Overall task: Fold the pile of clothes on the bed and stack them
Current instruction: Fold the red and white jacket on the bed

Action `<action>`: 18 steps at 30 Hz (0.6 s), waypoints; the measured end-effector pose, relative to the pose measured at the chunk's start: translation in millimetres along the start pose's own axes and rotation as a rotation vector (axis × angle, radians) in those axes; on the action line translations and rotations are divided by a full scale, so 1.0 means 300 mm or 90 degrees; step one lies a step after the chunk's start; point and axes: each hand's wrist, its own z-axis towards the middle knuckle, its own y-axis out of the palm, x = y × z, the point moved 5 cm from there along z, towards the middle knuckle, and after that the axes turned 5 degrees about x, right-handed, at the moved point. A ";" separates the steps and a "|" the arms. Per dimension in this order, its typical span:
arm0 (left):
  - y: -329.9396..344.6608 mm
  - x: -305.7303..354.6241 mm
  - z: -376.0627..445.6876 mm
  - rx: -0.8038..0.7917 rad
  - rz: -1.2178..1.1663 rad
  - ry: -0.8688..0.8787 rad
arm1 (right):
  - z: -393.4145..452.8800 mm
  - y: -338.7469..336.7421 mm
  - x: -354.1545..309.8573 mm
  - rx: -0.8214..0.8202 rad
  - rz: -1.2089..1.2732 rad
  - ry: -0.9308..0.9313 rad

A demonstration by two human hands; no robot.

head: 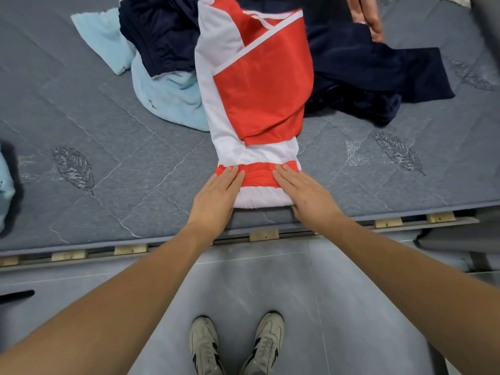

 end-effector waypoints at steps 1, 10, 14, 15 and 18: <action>-0.006 0.001 -0.009 0.005 -0.006 -0.004 | -0.007 -0.002 -0.003 0.008 0.023 0.011; -0.041 0.121 -0.331 -0.022 -0.066 0.006 | -0.244 -0.038 -0.144 -0.083 0.099 -0.016; -0.049 0.091 -0.345 -0.121 -0.119 -0.044 | -0.246 -0.095 -0.148 -0.111 0.111 0.044; -0.064 0.080 -0.339 -0.125 -0.139 -0.053 | -0.231 -0.114 -0.144 -0.117 0.110 0.051; -0.116 0.054 -0.313 -0.112 -0.190 -0.068 | -0.179 -0.167 -0.135 -0.136 0.114 0.057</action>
